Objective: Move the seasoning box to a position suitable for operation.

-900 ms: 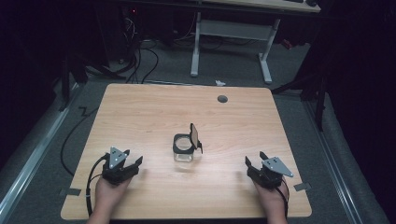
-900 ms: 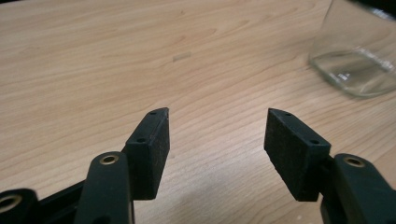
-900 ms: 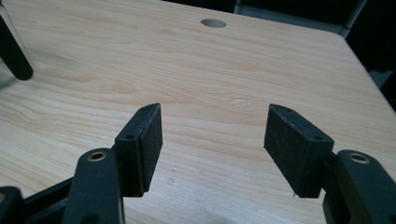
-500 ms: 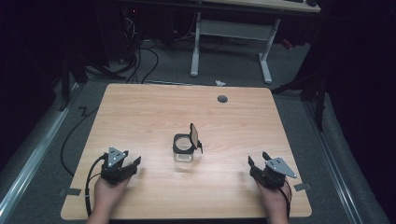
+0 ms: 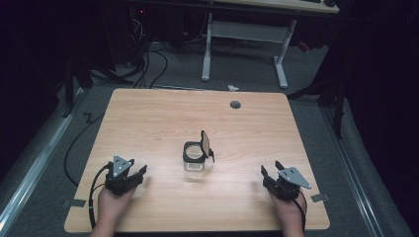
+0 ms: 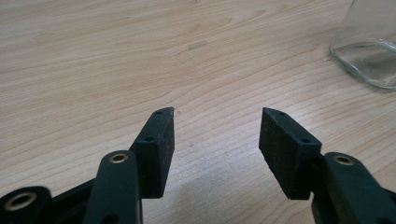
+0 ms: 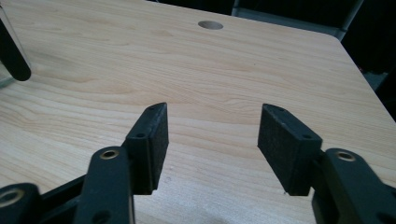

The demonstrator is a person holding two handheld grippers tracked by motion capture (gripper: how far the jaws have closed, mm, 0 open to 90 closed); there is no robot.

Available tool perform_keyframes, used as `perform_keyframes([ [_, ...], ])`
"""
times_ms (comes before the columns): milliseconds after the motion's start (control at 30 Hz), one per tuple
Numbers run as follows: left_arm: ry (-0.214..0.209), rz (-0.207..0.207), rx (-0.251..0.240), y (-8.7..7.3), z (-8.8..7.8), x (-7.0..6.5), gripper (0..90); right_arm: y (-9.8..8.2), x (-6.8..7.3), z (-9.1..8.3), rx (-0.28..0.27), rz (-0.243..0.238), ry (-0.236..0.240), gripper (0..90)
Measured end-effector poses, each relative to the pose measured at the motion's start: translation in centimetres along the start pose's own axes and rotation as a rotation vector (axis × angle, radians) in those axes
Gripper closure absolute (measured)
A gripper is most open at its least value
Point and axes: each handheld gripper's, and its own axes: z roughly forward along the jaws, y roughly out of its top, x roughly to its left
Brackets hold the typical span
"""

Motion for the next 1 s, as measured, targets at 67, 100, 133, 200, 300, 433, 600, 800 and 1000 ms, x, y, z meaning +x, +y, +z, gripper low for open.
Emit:
perform_keyframes([
  [67,0.006,0.004,-0.003,0.0,0.0,0.0,45.9,0.0,0.1,0.0,-0.003,-0.001,0.005,45.0],
  [100,0.009,0.006,-0.004,0.0,0.0,0.0,45.9,0.0,0.1,0.0,-0.005,-0.008,0.004,46.5],
  [133,0.011,0.006,-0.004,0.0,0.0,0.0,45.9,0.1,0.1,-0.1,-0.005,-0.007,0.008,47.8],
  [200,0.017,0.009,-0.007,0.0,0.0,0.0,46.4,0.1,0.2,-0.1,-0.008,-0.012,0.007,49.6],
  [300,0.022,0.008,-0.005,0.0,-0.1,0.1,46.4,0.2,0.3,-0.2,-0.008,-0.017,0.011,51.5],
  [433,0.025,0.011,-0.009,0.0,-0.2,0.1,47.1,0.4,0.7,-0.2,-0.008,-0.024,0.014,57.1],
  [600,0.028,0.0,-0.006,0.0,-0.1,0.2,47.6,1.4,1.4,-0.1,-0.01,-0.049,0.045,69.8],
  [800,0.038,-0.005,-0.01,-0.1,-0.1,0.3,48.7,2.6,1.9,0.2,-0.01,-0.053,0.065,81.4],
  [1000,0.038,-0.02,-0.013,-0.1,-0.1,0.3,50.8,3.8,2.1,0.4,-0.02,-0.05,0.075,90.0],
])
